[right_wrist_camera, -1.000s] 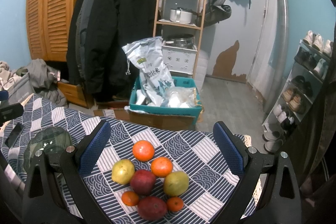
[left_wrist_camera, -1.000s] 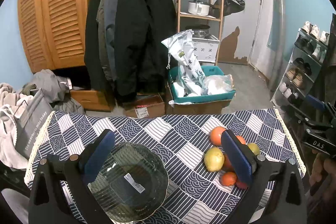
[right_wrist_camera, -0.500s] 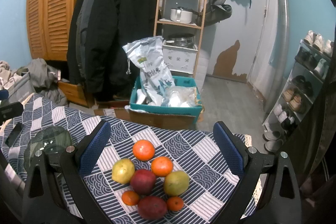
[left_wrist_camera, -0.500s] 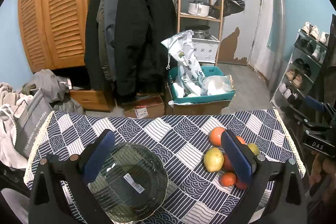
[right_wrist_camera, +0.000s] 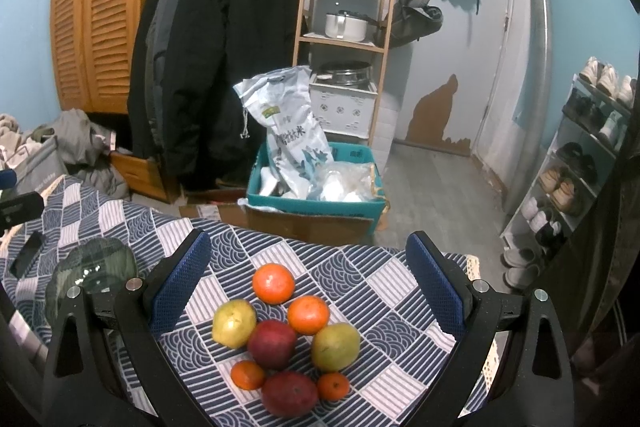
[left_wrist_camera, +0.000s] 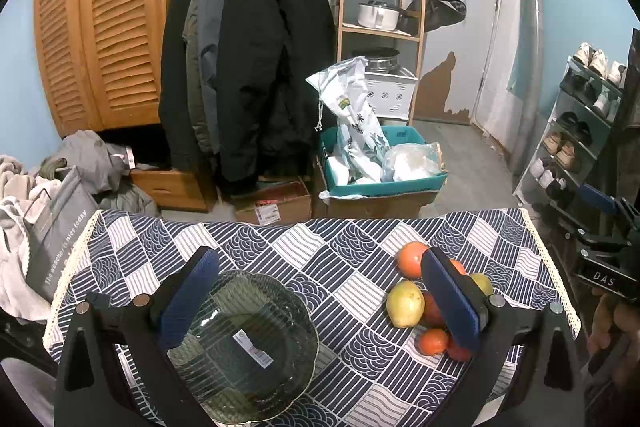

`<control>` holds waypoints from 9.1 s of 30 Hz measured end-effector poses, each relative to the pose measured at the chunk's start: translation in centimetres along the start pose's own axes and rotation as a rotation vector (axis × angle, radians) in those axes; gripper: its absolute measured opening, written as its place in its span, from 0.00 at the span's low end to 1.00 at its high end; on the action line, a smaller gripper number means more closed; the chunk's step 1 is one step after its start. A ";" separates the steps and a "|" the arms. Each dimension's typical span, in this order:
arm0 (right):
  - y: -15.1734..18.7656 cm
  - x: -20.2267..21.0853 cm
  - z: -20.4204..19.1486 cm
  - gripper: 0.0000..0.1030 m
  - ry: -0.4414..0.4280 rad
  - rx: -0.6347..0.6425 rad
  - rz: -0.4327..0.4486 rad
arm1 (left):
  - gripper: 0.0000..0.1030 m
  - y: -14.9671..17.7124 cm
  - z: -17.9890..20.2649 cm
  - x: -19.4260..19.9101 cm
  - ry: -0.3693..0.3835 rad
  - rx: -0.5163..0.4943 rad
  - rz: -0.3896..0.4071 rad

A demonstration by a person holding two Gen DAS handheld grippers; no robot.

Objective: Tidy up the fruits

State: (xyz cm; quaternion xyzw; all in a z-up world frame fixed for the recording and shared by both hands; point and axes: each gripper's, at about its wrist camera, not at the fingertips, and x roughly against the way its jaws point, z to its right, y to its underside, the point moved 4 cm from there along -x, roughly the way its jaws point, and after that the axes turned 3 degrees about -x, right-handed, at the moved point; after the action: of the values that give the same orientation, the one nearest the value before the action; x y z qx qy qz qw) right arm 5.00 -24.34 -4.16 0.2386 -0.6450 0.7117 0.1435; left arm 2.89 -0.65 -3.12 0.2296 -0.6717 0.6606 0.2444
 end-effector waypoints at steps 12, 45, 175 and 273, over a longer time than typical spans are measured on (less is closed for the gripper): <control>2.0 -0.3 1.0 0.93 0.020 -0.014 -0.014 | 0.99 0.7 2.1 -0.9 0.019 -0.003 -0.033; 9.7 -6.1 6.1 0.93 0.032 -0.089 -0.384 | 0.99 6.9 7.1 -11.0 0.071 -0.109 -0.357; 10.5 -9.7 6.0 0.73 -0.129 -0.182 -0.380 | 0.61 8.5 10.4 -18.3 0.219 -0.006 -0.428; 10.7 -16.7 -28.9 0.73 -0.531 0.216 -0.595 | 0.61 19.1 -17.2 -14.9 -0.059 0.332 -0.569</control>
State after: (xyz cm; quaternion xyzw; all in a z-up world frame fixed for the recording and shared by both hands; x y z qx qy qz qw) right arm 9.15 4.57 -23.61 0.6037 -0.4842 0.6163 0.1458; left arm 2.83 16.74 -27.20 0.4638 -0.4704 0.6593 0.3590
